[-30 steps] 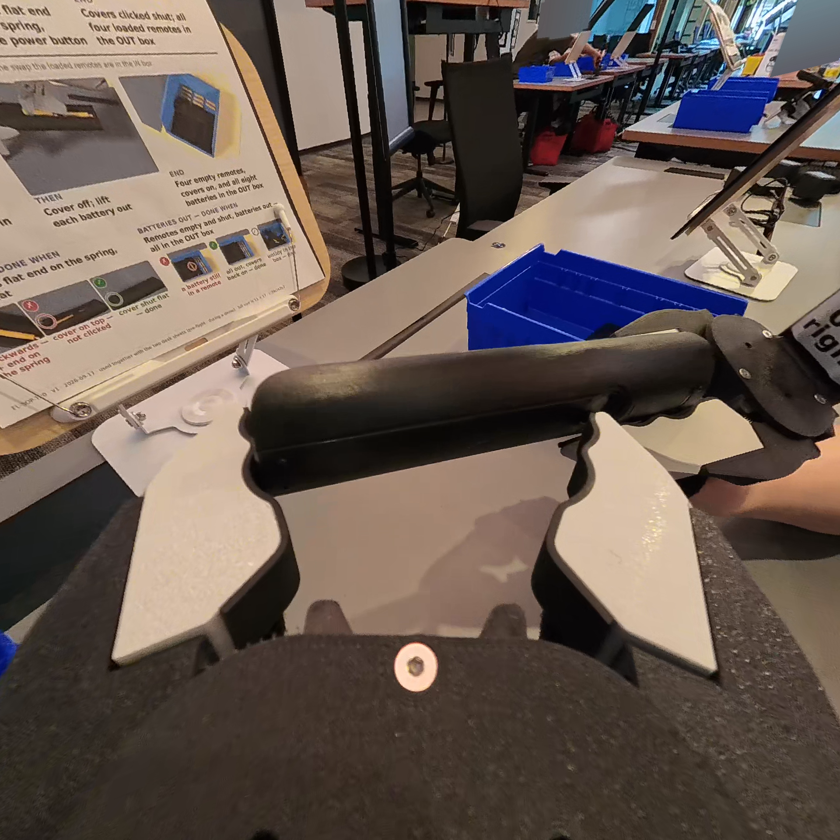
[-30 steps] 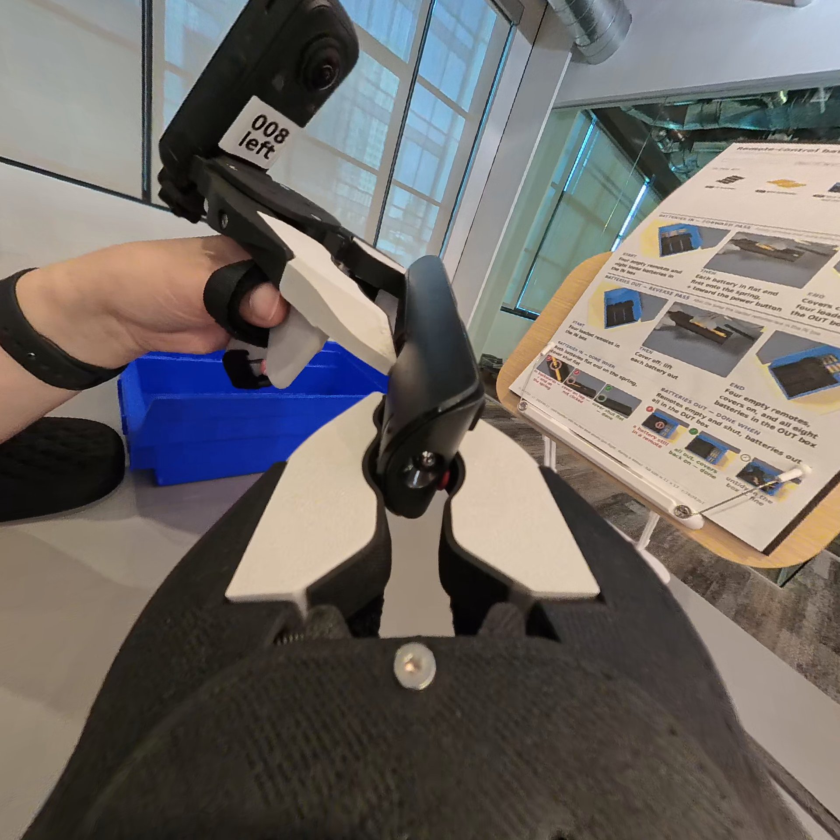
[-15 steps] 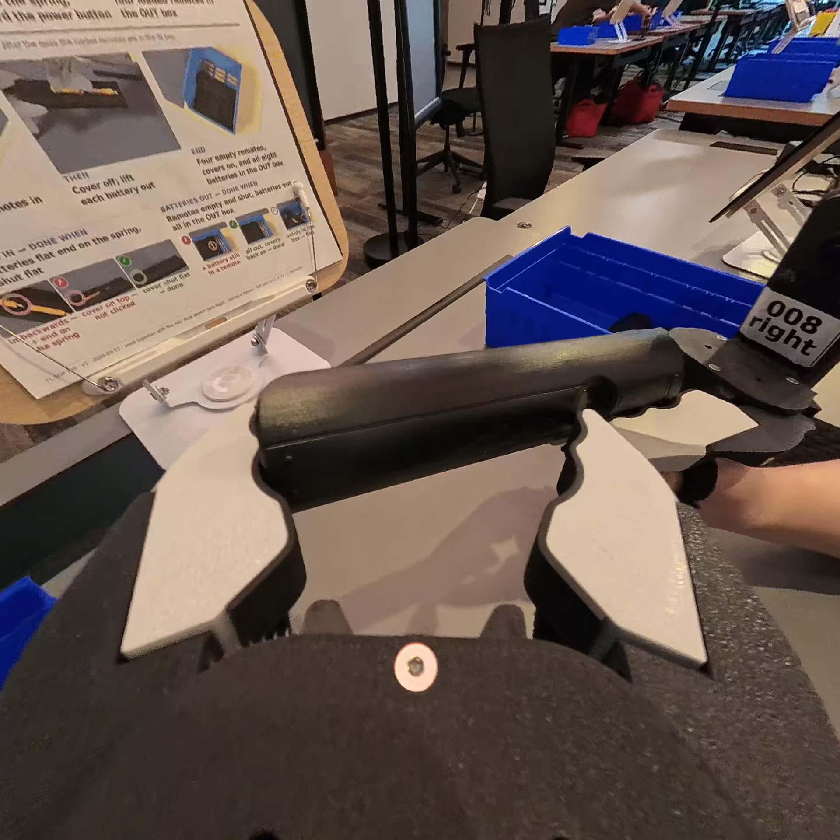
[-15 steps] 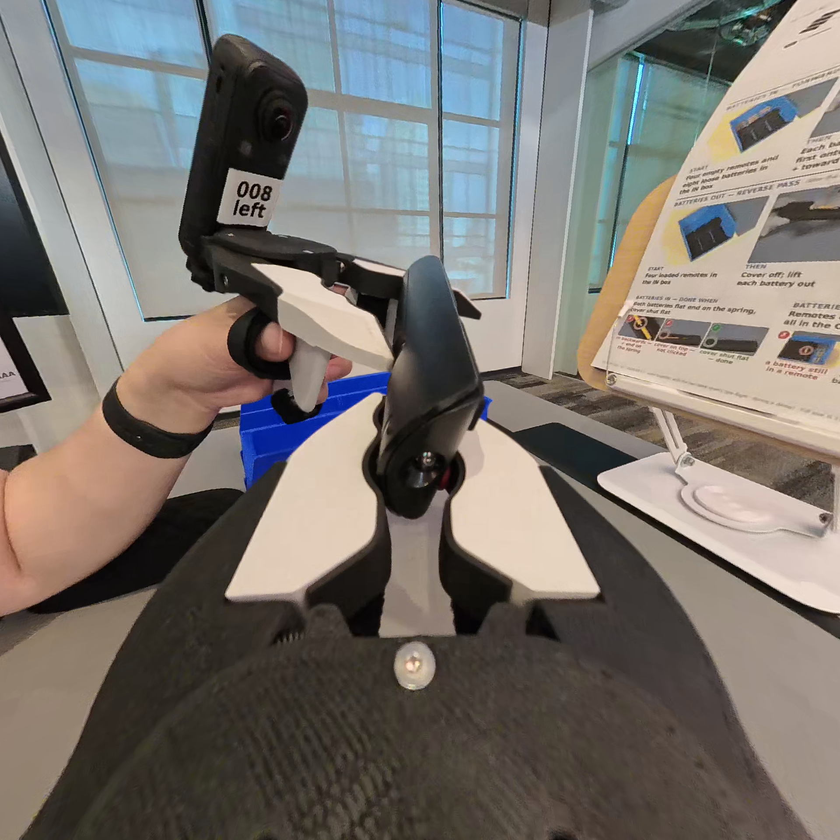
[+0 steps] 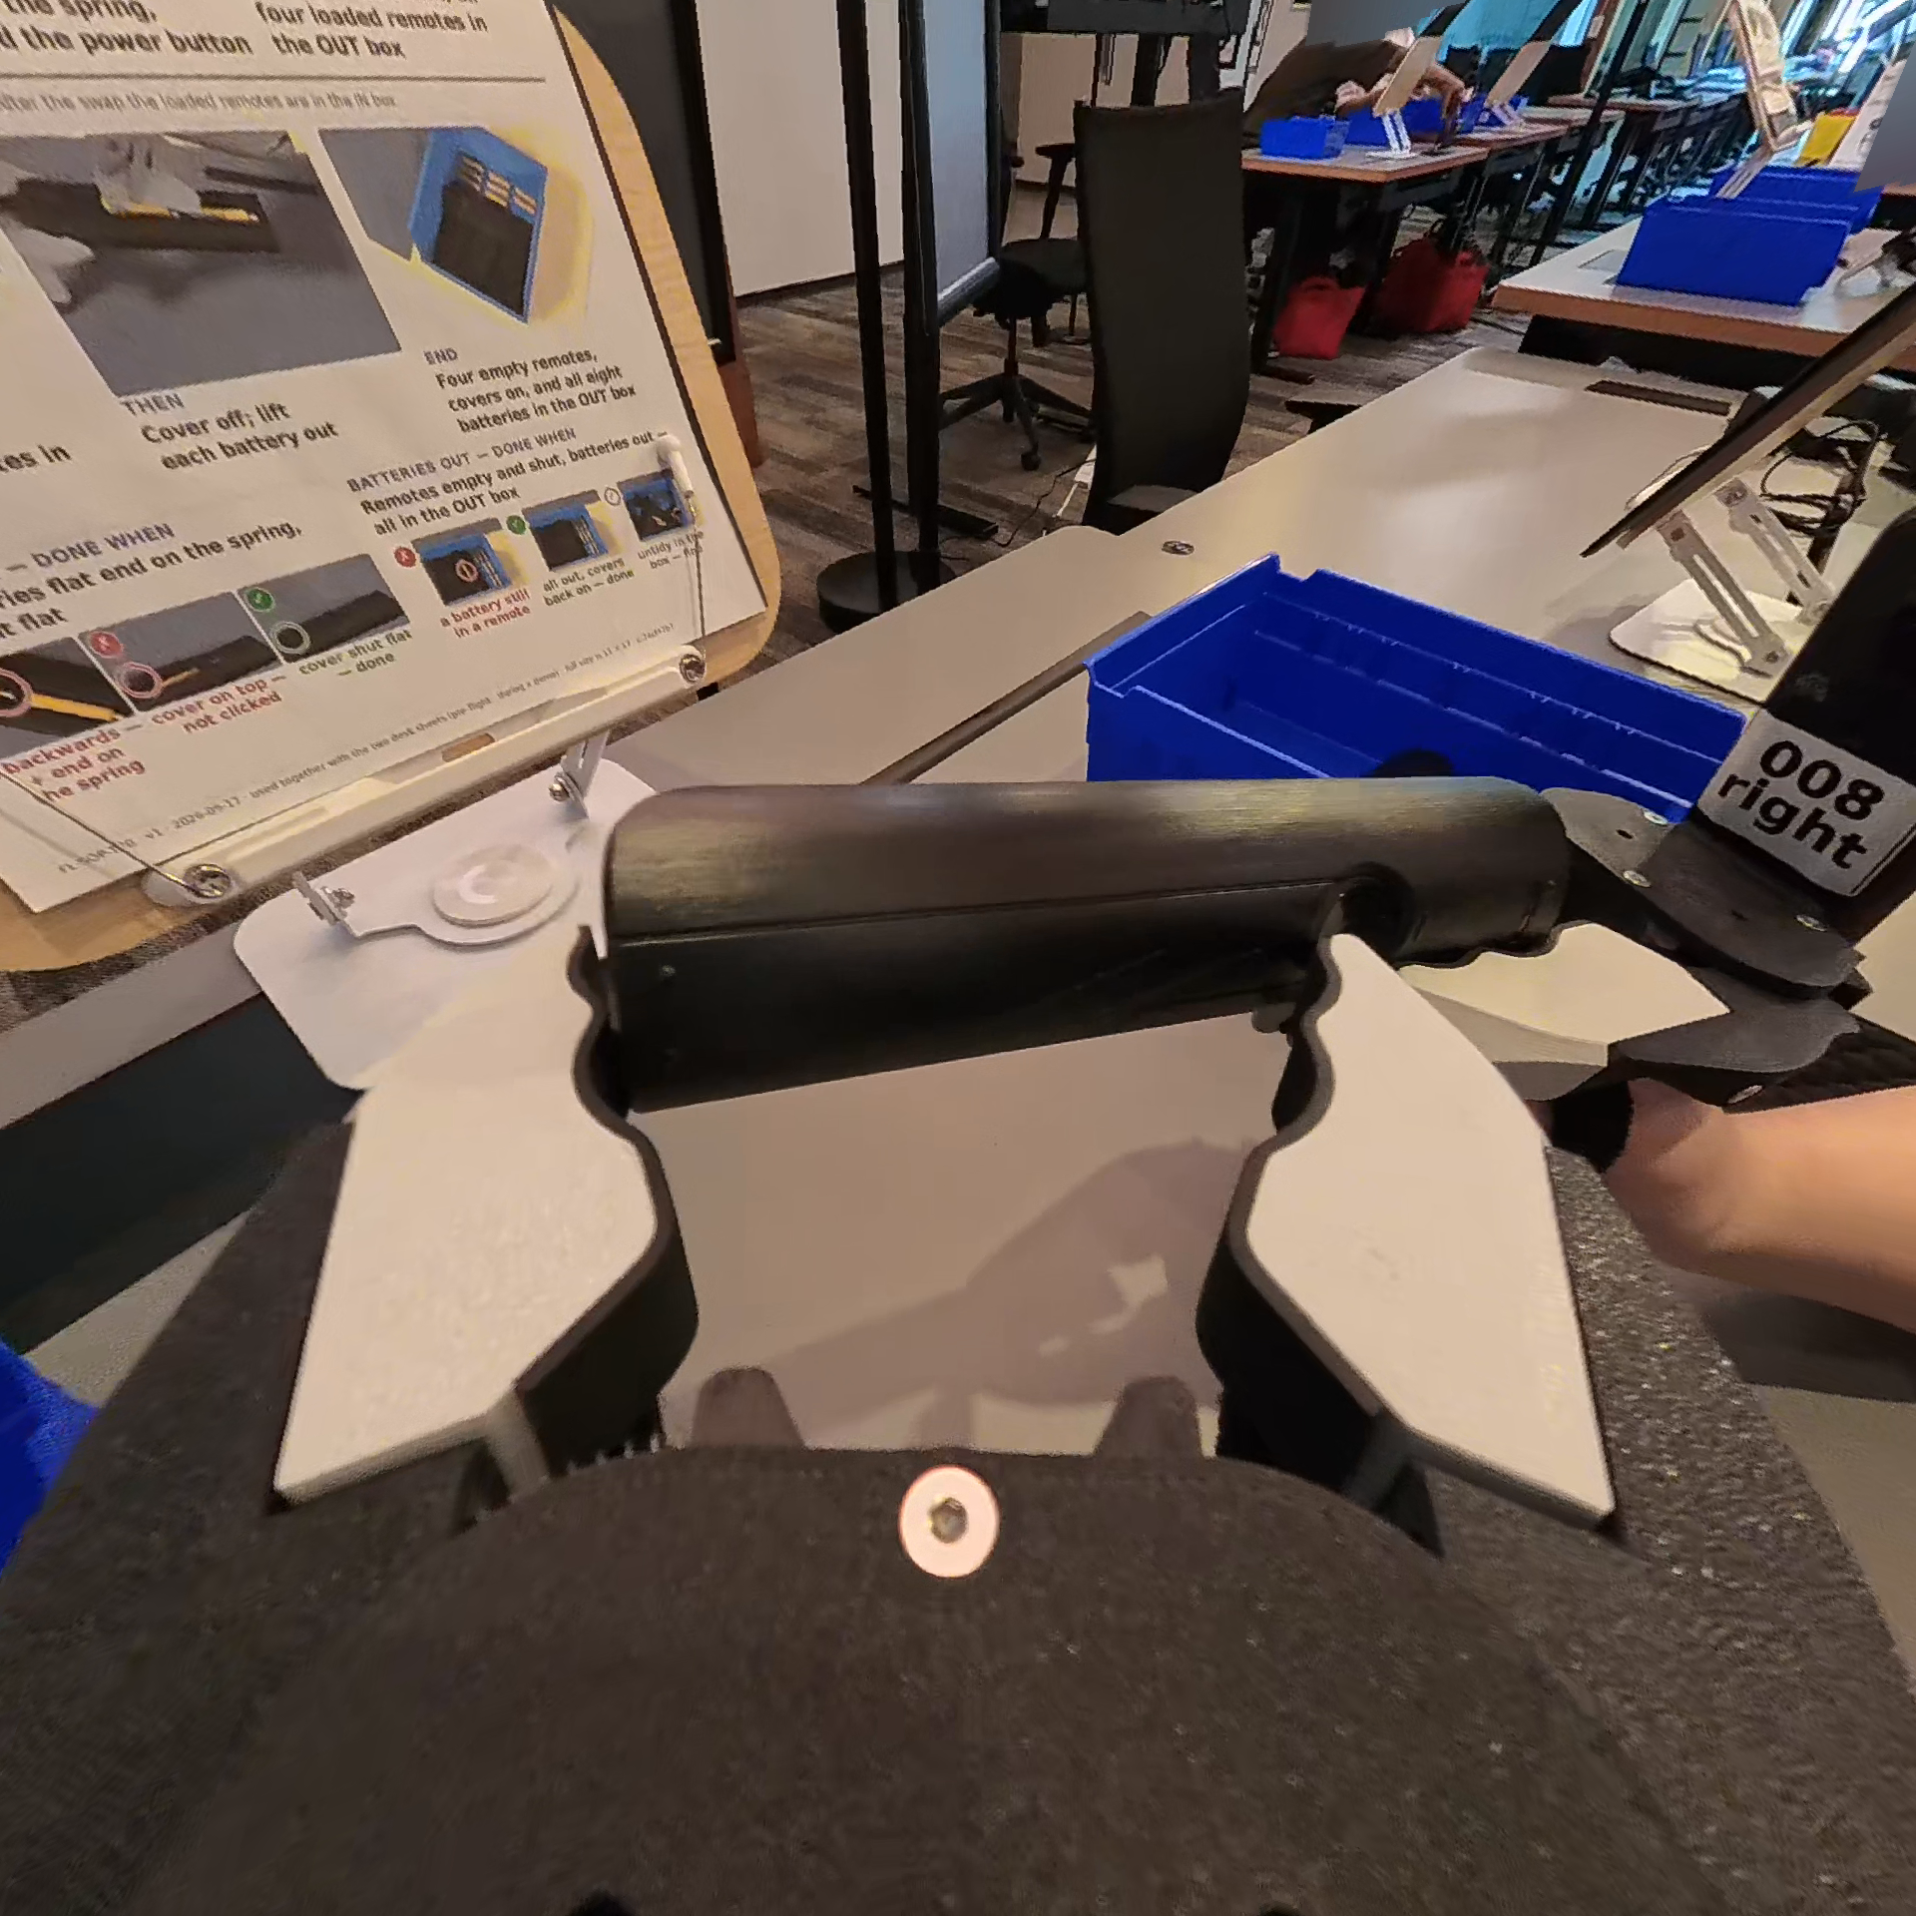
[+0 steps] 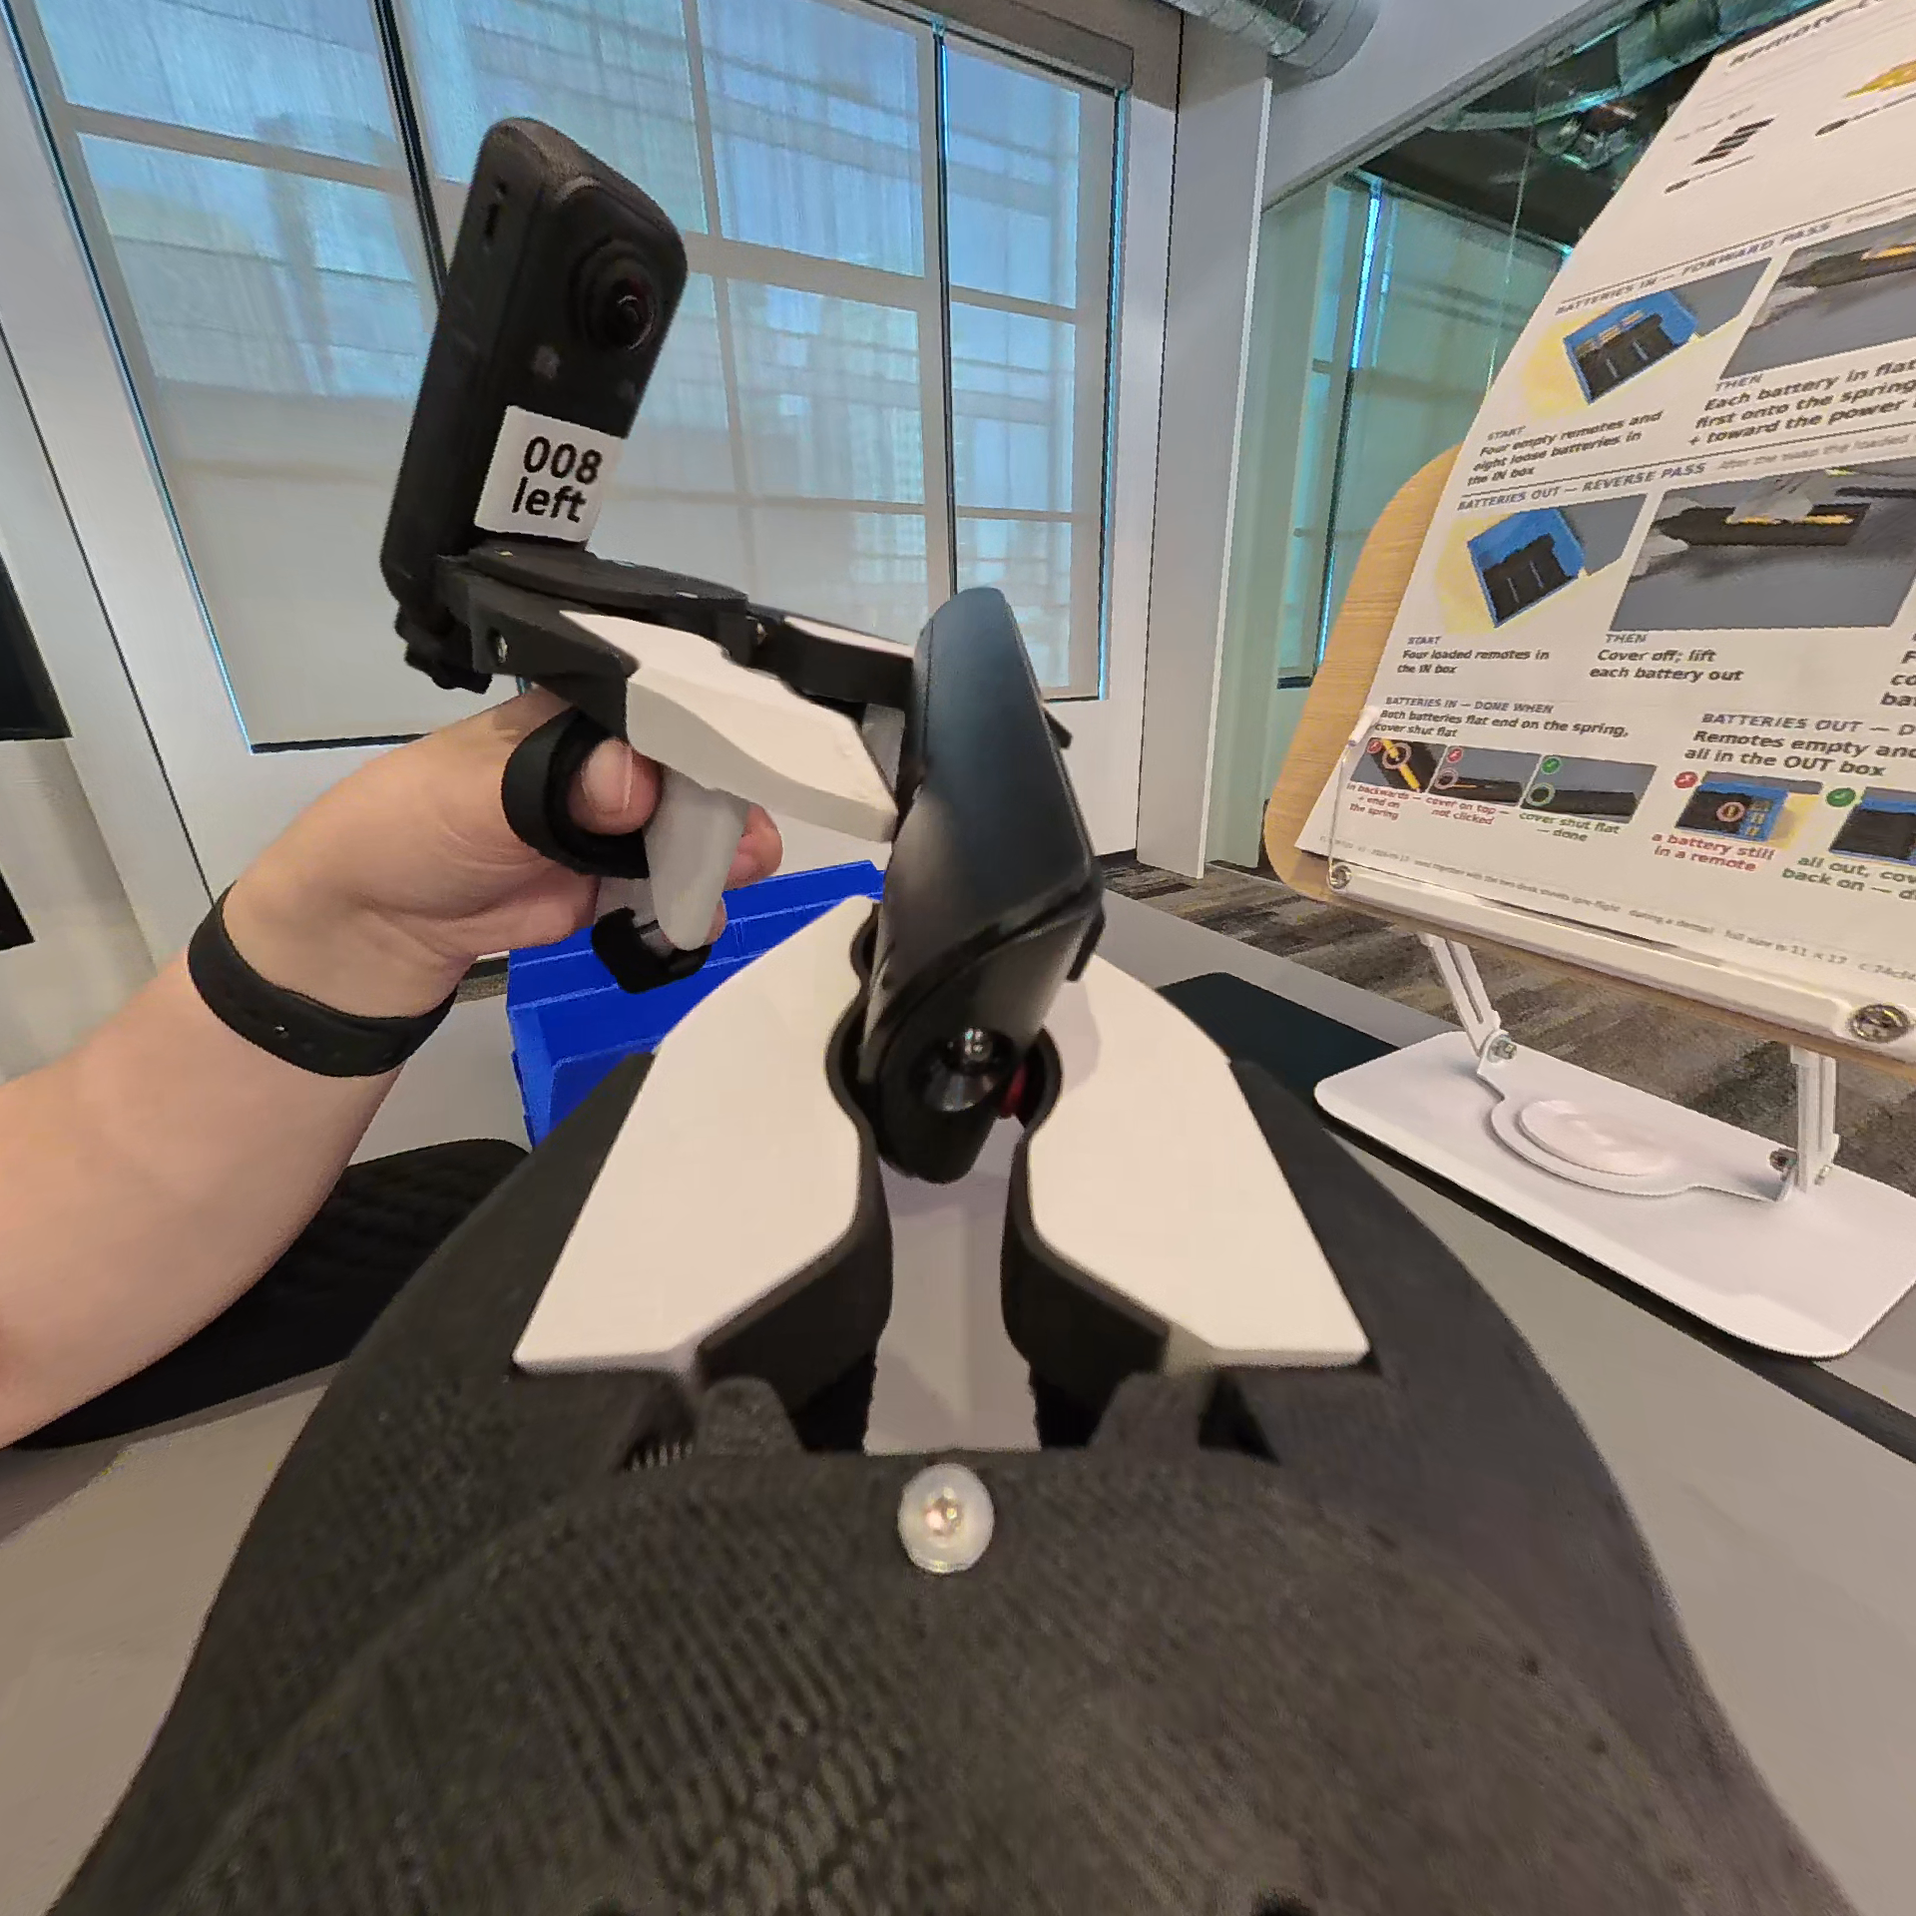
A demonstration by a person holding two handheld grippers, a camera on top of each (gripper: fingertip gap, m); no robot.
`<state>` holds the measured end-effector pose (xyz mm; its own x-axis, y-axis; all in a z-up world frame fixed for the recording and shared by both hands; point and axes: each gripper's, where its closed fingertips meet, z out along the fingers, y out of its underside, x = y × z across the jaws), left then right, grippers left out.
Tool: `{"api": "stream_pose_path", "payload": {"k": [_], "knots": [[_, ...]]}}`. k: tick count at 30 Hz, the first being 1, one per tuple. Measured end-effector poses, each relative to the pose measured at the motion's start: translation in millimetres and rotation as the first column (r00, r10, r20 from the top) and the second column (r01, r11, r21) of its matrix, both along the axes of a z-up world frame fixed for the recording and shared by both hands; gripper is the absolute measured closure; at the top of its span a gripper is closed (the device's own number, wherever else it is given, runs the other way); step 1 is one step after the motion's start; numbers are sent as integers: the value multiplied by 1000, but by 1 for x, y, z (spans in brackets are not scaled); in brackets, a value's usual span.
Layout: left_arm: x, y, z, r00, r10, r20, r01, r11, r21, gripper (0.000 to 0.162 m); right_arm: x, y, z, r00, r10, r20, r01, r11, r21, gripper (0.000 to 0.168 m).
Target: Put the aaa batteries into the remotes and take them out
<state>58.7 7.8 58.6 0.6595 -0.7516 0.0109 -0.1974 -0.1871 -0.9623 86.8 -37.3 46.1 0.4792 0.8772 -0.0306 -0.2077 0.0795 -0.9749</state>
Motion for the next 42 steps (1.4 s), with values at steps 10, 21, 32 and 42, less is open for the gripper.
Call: {"api": "stream_pose_path", "payload": {"k": [10, 21, 32, 42], "knots": [[2, 0, -8, 999, -40, 7, 40, 998, -40, 40, 1, 0, -5, 1000, -21, 17, 20, 1000, 19, 148], [4, 8, 6, 1000, -10, 7, 8, 990, 142, 31, 4, 5, 1, 997, -51, 56, 47, 996, 74, 148], [3, 2, 6, 1000, 26, 10, -27, 995, 98, 41, 5, 6, 3, 993, -95, 67, 87, 990, 115, 148], [4, 4, 8, 1000, 15, -16, -12, 986, 168, 32, 3, 5, 2, 988, -116, 102, 100, 984, 146, 148]]}}
